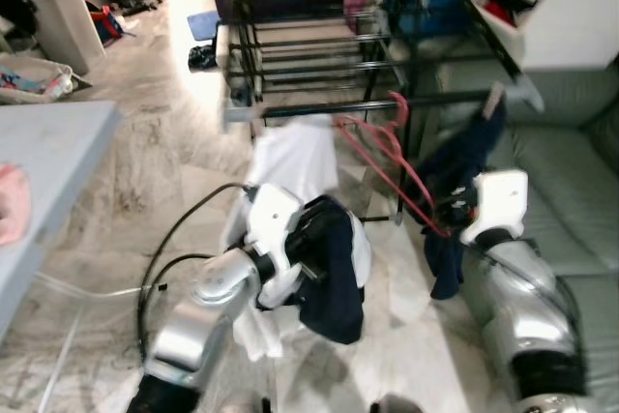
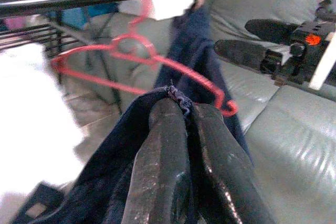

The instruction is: Hang hanger

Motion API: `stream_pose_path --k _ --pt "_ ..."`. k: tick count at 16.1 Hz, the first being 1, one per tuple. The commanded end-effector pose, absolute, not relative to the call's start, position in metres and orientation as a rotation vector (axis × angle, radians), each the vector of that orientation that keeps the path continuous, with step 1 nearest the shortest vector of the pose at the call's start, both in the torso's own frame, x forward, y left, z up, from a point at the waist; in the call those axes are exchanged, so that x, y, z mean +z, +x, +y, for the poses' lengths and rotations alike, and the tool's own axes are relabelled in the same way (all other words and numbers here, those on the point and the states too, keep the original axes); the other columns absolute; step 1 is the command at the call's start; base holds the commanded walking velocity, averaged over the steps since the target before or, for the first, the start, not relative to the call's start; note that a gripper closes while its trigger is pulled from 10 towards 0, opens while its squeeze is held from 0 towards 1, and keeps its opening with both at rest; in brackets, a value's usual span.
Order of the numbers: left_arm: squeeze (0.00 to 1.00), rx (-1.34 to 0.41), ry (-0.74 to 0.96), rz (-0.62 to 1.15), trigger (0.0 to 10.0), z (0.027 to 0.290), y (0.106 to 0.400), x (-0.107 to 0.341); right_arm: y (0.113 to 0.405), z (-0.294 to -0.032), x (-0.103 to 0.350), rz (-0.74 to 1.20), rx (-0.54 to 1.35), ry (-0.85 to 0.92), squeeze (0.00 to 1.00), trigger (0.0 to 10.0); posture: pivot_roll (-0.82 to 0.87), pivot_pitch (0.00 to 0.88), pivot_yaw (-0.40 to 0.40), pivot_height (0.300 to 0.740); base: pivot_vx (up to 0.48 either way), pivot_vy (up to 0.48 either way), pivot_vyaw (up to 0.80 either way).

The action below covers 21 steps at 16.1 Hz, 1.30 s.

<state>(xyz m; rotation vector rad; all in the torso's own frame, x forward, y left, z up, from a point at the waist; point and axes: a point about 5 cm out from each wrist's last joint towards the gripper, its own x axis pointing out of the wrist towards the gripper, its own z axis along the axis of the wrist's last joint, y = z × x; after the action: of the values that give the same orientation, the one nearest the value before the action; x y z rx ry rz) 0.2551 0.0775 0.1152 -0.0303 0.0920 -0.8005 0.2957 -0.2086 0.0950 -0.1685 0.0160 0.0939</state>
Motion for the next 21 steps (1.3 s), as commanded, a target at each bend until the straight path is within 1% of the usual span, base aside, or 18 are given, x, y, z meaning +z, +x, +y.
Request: stream_pose_path --k 1,5,10,14,21 --pt "0.00 -0.798 -0.026 0.024 10.0 0.078 0.258 0.130 0.297 -0.210 0.100 -0.003 0.090 -0.188 0.00 10.0 0.01 0.000 0.010 0.740 0.000 0.000 0.00" --pt "0.00 -0.803 -0.033 -0.008 10.0 0.081 0.258 0.137 0.300 -0.211 0.104 -0.014 0.094 -0.207 0.00 10.0 0.01 0.000 0.010 0.740 0.000 0.000 0.00" --pt "0.00 -0.818 -0.049 0.009 10.0 0.078 0.251 0.133 0.295 -0.211 0.100 -0.004 0.089 -0.216 0.00 10.0 0.01 0.000 0.006 0.740 0.331 0.000 0.00" --pt "0.00 -0.816 -0.056 0.009 10.0 0.076 0.253 0.133 0.296 -0.214 0.099 0.007 0.087 -0.230 0.00 10.0 0.01 0.000 -0.003 0.740 0.358 0.000 0.00" --pt "0.00 -0.804 -0.054 0.013 10.0 0.076 0.254 0.132 0.295 -0.209 0.090 0.052 0.121 -0.226 0.00 10.0 0.01 0.000 -0.008 0.740 0.290 0.370 0.00"
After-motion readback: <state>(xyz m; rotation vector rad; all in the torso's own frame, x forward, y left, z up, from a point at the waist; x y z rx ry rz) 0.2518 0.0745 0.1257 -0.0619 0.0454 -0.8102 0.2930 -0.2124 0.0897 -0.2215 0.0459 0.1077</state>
